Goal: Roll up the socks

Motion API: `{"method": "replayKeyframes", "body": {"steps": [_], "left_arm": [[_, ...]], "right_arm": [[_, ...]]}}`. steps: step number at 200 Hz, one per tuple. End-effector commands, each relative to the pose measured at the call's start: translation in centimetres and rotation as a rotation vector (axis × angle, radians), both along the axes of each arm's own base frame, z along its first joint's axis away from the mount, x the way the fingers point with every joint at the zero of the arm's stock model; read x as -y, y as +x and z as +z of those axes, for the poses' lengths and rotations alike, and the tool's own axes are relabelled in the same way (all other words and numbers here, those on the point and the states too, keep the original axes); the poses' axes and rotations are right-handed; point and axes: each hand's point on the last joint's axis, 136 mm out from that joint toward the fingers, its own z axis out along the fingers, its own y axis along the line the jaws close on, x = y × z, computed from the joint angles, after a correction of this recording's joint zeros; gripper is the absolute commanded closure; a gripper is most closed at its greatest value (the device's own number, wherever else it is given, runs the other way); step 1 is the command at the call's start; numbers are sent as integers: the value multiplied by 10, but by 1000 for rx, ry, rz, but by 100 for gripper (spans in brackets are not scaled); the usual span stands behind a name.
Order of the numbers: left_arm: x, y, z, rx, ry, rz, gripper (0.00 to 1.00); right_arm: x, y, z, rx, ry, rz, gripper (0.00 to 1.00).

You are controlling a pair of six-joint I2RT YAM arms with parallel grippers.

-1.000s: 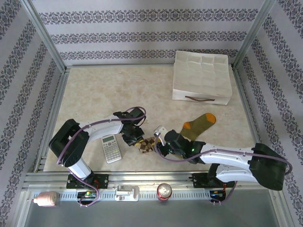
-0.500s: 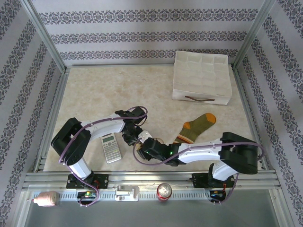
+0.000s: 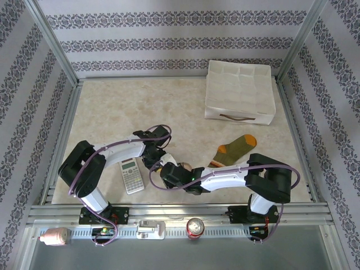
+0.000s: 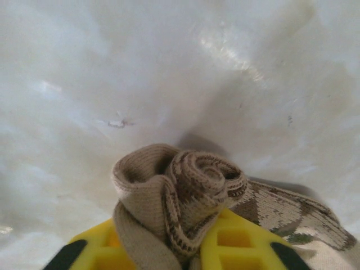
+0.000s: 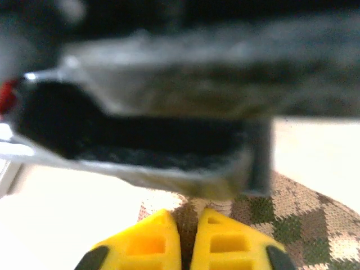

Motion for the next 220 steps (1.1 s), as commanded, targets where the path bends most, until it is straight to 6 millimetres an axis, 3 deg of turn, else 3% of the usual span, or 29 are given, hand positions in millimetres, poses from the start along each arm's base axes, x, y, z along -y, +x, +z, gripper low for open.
{"method": "replayKeyframes", "body": {"steps": [1, 16, 33, 52, 98, 144, 182, 220], "left_arm": [[16, 2, 29, 63, -131, 7, 53], [12, 14, 41, 113, -168, 59, 29], [5, 27, 53, 165, -196, 106, 20], [3, 35, 59, 203, -230, 131, 19], [17, 27, 60, 220, -294, 78, 26], [33, -2, 47, 171, -290, -14, 40], [48, -19, 38, 132, -301, -72, 36], [67, -23, 29, 127, -310, -122, 34]], "right_arm": [[35, -19, -48, -160, -151, 14, 100], [44, -28, -52, -192, -140, 42, 100], [53, -37, -48, -218, -101, 55, 100], [57, -47, -45, -274, -30, 74, 100], [78, -54, -47, -361, 76, -7, 100], [108, -58, -62, -470, 143, -170, 100], [117, -62, -68, -538, 170, -226, 100], [119, -67, -75, -587, 157, -248, 100]]}}
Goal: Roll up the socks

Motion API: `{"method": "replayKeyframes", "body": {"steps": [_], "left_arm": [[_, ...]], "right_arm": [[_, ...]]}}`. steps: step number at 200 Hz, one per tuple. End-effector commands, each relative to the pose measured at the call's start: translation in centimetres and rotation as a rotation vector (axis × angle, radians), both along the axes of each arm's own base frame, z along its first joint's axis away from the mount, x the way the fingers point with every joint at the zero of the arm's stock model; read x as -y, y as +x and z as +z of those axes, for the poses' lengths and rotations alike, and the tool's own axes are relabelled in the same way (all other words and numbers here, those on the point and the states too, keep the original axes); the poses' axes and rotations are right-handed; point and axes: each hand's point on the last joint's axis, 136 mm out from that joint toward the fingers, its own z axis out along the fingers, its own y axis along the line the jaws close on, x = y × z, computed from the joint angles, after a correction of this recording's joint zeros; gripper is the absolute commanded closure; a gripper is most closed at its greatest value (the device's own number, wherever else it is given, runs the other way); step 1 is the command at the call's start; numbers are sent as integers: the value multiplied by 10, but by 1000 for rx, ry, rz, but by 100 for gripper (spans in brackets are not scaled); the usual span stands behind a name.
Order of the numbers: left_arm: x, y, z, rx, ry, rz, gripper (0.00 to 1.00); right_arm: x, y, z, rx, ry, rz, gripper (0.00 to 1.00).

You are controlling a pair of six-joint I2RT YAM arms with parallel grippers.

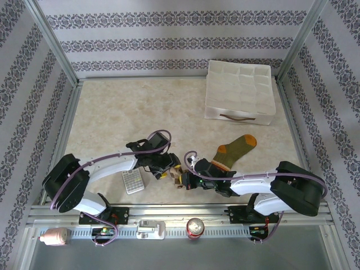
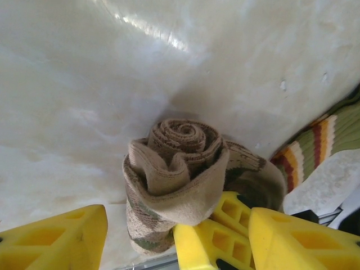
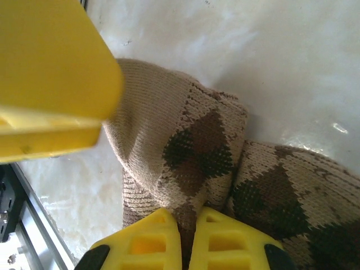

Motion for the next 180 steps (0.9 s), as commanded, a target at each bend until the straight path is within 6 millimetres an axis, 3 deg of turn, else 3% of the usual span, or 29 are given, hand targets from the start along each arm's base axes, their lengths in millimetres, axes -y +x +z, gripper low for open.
{"method": "replayKeyframes", "body": {"steps": [1, 48, 71, 88, 94, 101, 131, 151, 180], "left_arm": [[19, 0, -1, 19, -33, -41, 34], [26, -6, -35, -23, 35, -93, 38], [23, -13, -50, -64, 76, -113, 62], [9, -19, -56, -85, 111, -84, 91], [1, -21, -57, -94, 121, -58, 100], [-11, -22, -58, -107, 133, -14, 100], [-51, -13, -42, -55, 170, 190, 100], [-57, -6, -31, -21, 167, 273, 100], [-58, -4, -24, -38, 207, 300, 100]], "right_arm": [[53, -39, -65, -218, -243, -12, 100], [64, -44, -75, -257, -299, -33, 100], [70, -37, -74, -220, -322, -50, 100], [65, -24, -69, -167, -329, -13, 100], [60, -17, -66, -151, -315, 11, 95], [54, -11, -65, -144, -289, 47, 89], [-3, 31, -38, -90, -104, 302, 67], [-33, 54, -14, -32, 8, 461, 61], [-46, 77, 31, 115, 57, 528, 59]]}}
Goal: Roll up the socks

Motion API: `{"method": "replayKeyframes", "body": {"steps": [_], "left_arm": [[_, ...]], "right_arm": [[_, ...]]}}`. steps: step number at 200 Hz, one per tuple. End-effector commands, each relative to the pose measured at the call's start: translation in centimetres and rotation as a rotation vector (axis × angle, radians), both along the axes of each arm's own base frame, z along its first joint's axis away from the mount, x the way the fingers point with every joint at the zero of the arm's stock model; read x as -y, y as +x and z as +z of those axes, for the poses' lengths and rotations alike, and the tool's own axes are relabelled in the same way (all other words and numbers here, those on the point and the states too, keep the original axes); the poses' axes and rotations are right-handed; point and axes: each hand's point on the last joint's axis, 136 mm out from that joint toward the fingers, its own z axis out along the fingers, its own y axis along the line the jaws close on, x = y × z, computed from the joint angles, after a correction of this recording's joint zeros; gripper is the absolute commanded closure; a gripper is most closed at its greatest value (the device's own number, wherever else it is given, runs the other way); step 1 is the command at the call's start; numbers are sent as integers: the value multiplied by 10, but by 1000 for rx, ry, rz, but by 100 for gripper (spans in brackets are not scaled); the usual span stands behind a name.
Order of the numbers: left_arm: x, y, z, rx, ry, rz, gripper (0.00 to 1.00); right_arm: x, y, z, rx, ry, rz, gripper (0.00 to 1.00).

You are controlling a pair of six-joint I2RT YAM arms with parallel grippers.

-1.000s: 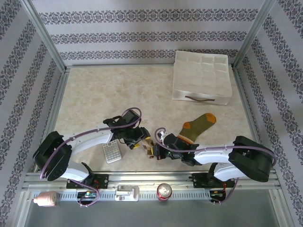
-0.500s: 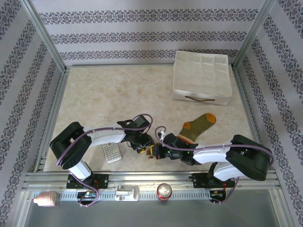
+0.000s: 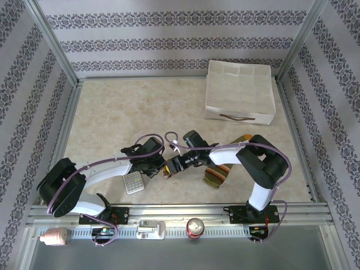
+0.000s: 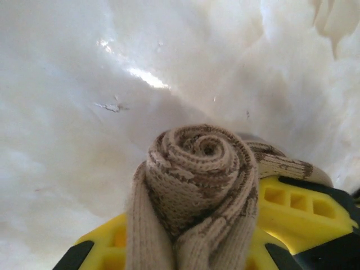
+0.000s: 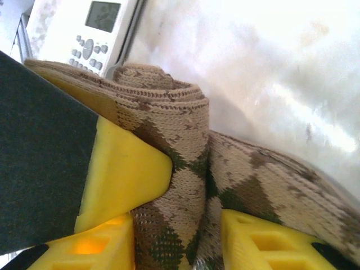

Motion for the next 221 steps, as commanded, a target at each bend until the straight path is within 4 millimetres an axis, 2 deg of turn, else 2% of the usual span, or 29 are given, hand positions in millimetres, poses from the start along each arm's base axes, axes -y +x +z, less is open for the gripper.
{"method": "replayKeyframes", "body": {"steps": [1, 20, 41, 55, 65, 88, 116, 159, 184, 221], "left_arm": [[-10, -25, -4, -121, 69, 29, 100], [-13, -25, -1, -131, 98, 37, 100], [-17, -24, 2, -116, 113, 48, 100], [-17, -23, 4, -110, 114, 46, 100], [-17, -23, 4, -111, 118, 41, 100], [-17, -23, 5, -105, 117, 31, 100], [-14, -23, 6, -94, 97, 20, 100], [6, -30, 10, -128, 34, -68, 100], [8, -43, 11, -192, 37, -117, 100], [-3, -57, -5, -328, 148, -147, 100]], "right_arm": [[5, 16, 23, 142, 22, 79, 59], [11, 21, 49, 207, 51, 4, 57], [24, 18, 56, 183, 30, -122, 60], [30, 10, 46, 135, -4, -195, 64], [33, 3, 34, 83, -39, -240, 71], [27, -15, 12, -38, -77, -302, 82], [18, -25, -4, -86, -112, -338, 85], [15, -12, -36, -121, -175, -352, 97], [27, -1, -56, -140, -221, -367, 100], [32, 1, -54, -146, -200, -334, 99]]}}
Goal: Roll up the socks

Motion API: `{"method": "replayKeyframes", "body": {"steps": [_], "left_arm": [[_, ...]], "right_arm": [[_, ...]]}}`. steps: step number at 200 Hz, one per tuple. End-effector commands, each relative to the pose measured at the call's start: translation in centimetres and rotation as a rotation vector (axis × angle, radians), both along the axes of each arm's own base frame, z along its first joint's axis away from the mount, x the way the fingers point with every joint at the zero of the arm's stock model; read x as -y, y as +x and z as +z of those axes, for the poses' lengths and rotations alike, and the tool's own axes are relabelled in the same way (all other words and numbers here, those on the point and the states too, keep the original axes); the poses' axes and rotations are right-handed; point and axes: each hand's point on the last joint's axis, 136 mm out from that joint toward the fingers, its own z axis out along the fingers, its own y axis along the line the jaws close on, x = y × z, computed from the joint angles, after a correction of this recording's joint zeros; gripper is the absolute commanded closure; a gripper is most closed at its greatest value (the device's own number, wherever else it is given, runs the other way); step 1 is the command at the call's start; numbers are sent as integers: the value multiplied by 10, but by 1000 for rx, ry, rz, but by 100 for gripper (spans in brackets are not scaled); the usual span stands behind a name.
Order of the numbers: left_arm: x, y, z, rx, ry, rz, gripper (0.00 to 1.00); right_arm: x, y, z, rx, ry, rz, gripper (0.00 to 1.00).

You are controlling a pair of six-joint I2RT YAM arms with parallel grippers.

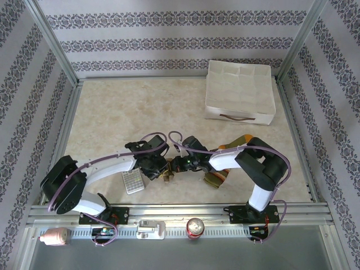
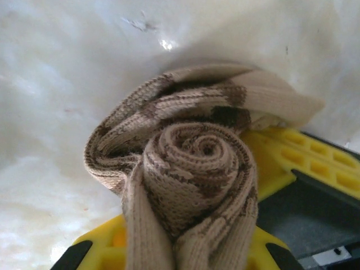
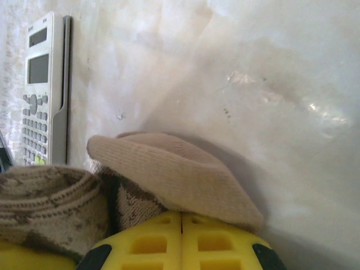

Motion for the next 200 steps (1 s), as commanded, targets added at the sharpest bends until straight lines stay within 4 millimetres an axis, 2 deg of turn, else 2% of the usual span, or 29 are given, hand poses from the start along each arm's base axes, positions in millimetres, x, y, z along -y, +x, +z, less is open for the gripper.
{"method": "replayKeyframes", "body": {"steps": [1, 31, 73, 90, 109, 131, 148, 159, 189, 200], "left_arm": [[-13, -30, -15, -160, 111, -68, 100], [-39, -42, -36, -315, 281, -21, 100], [-68, -49, -40, -409, 427, 50, 100], [-76, -51, -42, -428, 430, 103, 100], [-80, -45, -39, -415, 405, 162, 100], [-76, -35, -34, -379, 351, 208, 100], [-75, -29, -29, -360, 330, 215, 100], [-74, -27, -28, -351, 315, 219, 100], [-64, -7, -20, -266, 238, 201, 100], [-68, -5, -14, -259, 256, 198, 100]], "right_arm": [[25, -5, -31, -38, -111, -5, 99], [25, -4, -16, 19, -92, 32, 93], [25, -3, 28, 245, -54, 99, 79], [24, -16, 48, 397, -31, 154, 71], [15, -45, 61, 578, -38, 277, 61], [4, -71, 61, 740, -84, 416, 52], [-6, -81, 60, 831, -131, 498, 45], [-12, -85, 58, 878, -162, 541, 40], [-28, -87, 47, 920, -223, 626, 39], [-32, -83, 45, 939, -247, 628, 39]]}}
